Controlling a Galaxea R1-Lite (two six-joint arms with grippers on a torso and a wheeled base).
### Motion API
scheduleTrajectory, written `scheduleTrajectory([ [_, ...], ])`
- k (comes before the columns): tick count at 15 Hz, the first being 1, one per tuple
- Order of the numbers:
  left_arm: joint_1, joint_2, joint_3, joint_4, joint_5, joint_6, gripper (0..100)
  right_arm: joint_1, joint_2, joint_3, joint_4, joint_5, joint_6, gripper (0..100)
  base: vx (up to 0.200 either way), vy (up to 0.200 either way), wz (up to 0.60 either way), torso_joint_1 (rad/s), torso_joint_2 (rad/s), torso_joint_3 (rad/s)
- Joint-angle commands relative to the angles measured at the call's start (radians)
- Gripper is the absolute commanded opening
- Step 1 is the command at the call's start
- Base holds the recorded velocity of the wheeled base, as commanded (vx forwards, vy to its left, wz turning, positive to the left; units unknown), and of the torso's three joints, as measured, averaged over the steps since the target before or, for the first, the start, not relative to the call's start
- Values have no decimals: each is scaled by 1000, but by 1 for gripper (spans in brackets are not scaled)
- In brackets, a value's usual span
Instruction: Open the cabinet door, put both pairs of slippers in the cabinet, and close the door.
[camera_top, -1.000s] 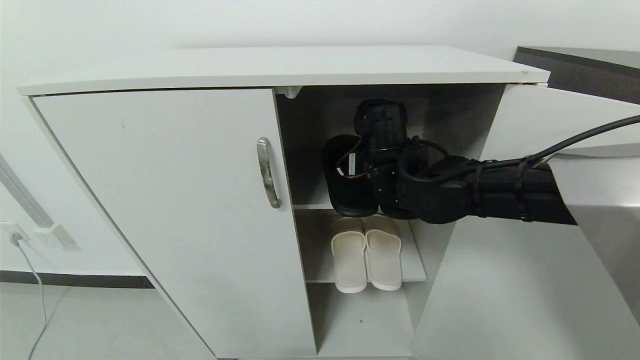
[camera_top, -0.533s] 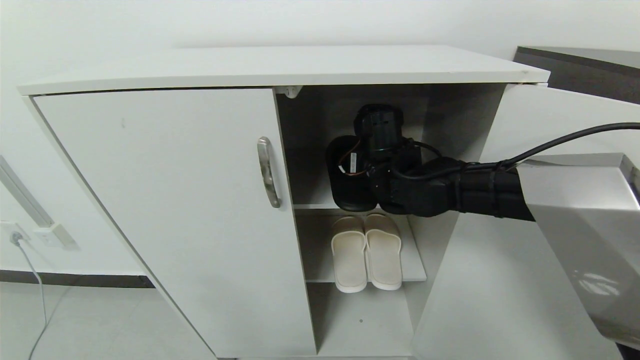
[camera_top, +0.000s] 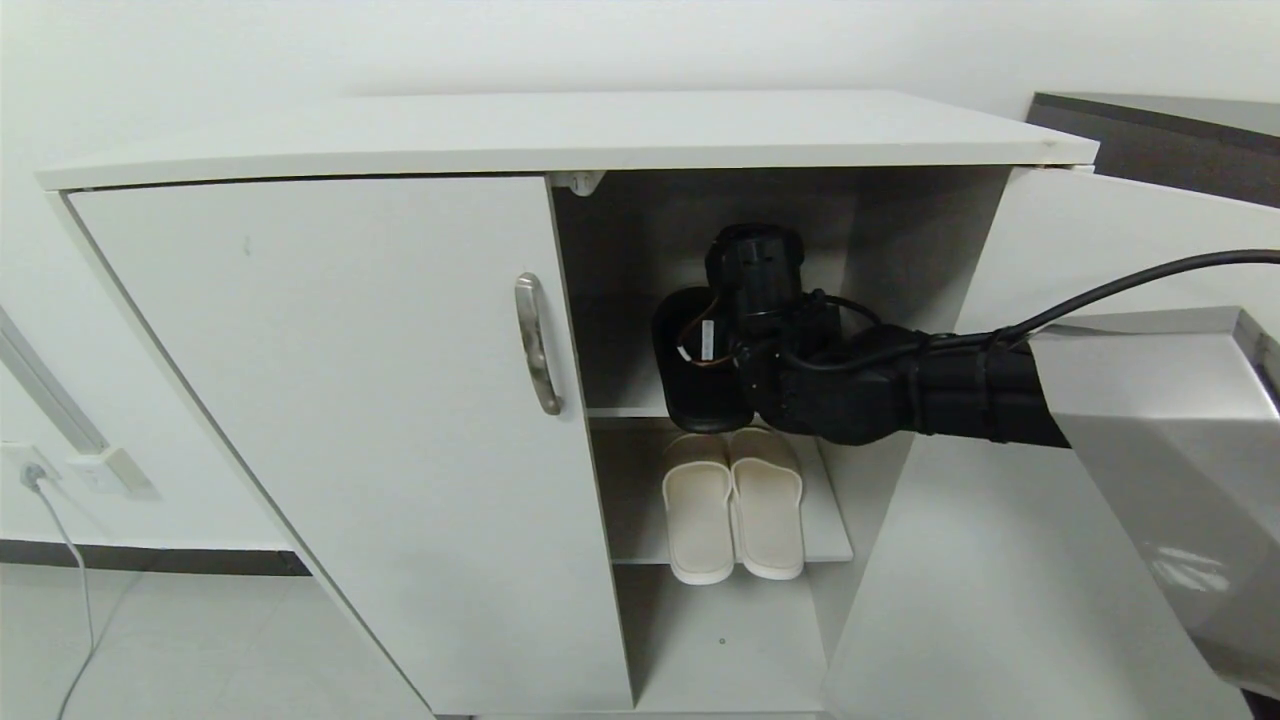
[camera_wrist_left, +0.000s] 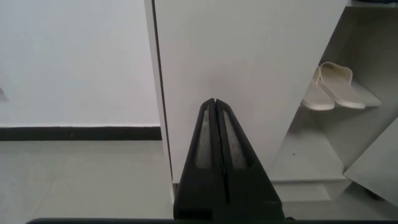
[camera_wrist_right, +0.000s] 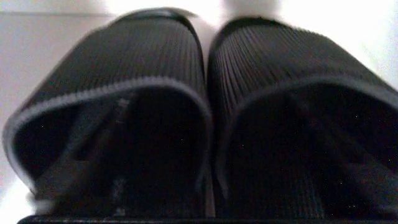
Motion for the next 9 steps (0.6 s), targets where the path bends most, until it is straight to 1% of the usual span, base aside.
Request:
scheduleTrajectory([
  [1,0,0,0,0,0,0,0,25,-82,86,-3,-3,15,100,0,0,0,0,0,0],
  [3,0,0,0,0,0,0,0,54,-174,202,-23,-14,26,100,0,0,0,0,0,0],
  [5,0,0,0,0,0,0,0,90,-260,342,-74,-20,24,100,0,0,0,0,0,0],
  [6,0,0,0,0,0,0,0,96,-280,372,-88,-20,24,100,0,0,0,0,0,0],
  [7,0,0,0,0,0,0,0,113,-326,445,-121,-25,21,100,0,0,0,0,0,0],
  [8,0,0,0,0,0,0,0,145,-401,558,-181,-25,20,100,0,0,0,0,0,0],
  [9,0,0,0,0,0,0,0,171,-455,641,-213,-23,18,100,0,0,0,0,0,0],
])
